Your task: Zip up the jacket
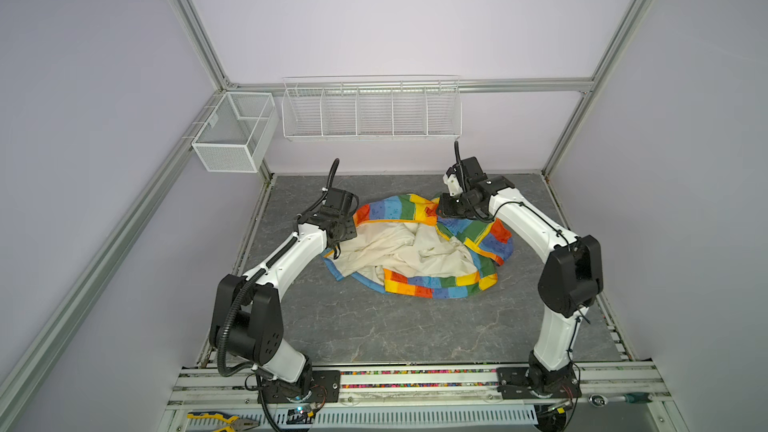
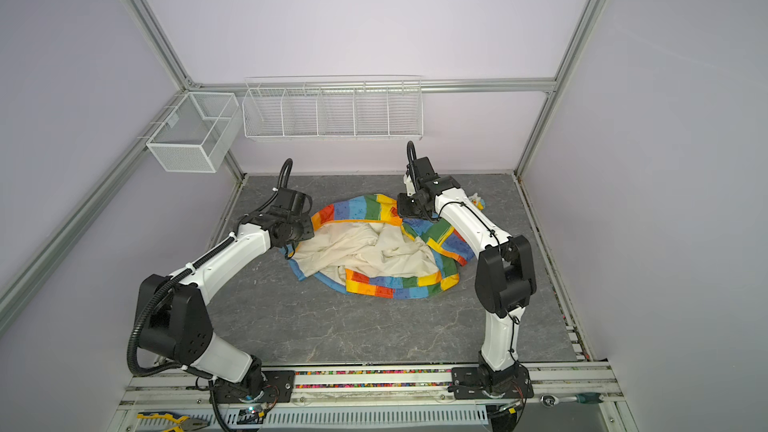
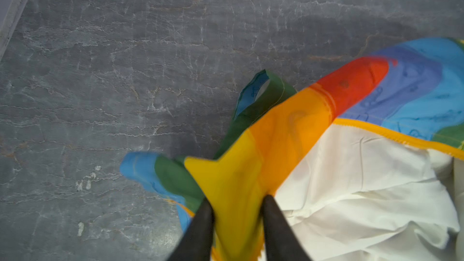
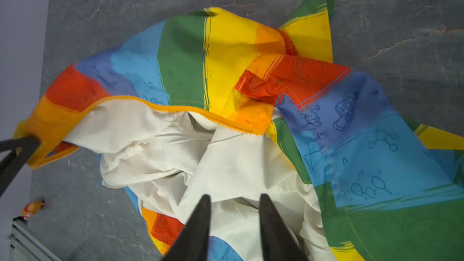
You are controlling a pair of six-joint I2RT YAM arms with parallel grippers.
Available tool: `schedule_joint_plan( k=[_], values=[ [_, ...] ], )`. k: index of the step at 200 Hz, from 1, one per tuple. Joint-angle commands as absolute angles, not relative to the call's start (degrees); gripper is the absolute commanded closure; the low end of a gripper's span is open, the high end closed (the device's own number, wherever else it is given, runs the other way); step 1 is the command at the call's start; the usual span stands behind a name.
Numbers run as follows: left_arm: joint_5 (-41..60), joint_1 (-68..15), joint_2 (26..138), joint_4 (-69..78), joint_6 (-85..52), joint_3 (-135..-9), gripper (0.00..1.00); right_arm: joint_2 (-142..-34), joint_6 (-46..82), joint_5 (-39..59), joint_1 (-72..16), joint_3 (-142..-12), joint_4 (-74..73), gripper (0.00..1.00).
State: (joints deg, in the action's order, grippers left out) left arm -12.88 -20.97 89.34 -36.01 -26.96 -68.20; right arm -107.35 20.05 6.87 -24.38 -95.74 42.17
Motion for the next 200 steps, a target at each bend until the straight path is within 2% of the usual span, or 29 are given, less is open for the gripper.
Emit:
schedule_joint_plan(
  k=[1, 25, 63, 101, 141, 170, 200],
  values=[
    [-12.64, -20.37, 85.86, -37.91, -27.33, -67.32, 0.48, -99.61, 20.87, 5.21, -24.02, -90.39, 41.60, 0.45],
    [-11.07, -20.45, 79.95, -39.01, -27.33, -64.33, 0.48, -92.51, 22.41, 2.92, -23.10, -80.70, 42.19, 0.34],
    [-2.10, -24.55, 68.33, -34.85, -28.98, -52.30, 0.49, -81.19, 25.75, 1.01, -20.26, -62.64, 40.77, 0.26],
    [0.26, -36.07, 65.13, -29.33, -36.19, -40.96, 0.46, -75.90, 29.07, -0.96, -17.81, -51.37, 40.15, 0.26],
    [-0.23, -46.05, 68.90, -19.93, -38.64, -34.43, 0.43, -73.91, 32.02, -1.14, -14.79, -43.81, 36.90, 0.24],
    [0.31, -47.99, 72.68, -15.98, -37.55, -33.73, 0.42, -76.66, 33.03, -0.93, -14.33, -42.02, 32.85, 0.26],
    [0.97, -48.15, 74.08, -13.35, -36.57, -33.92, 0.41, -80.98, 33.82, -0.40, -14.07, -41.41, 28.69, 0.34]
  ],
)
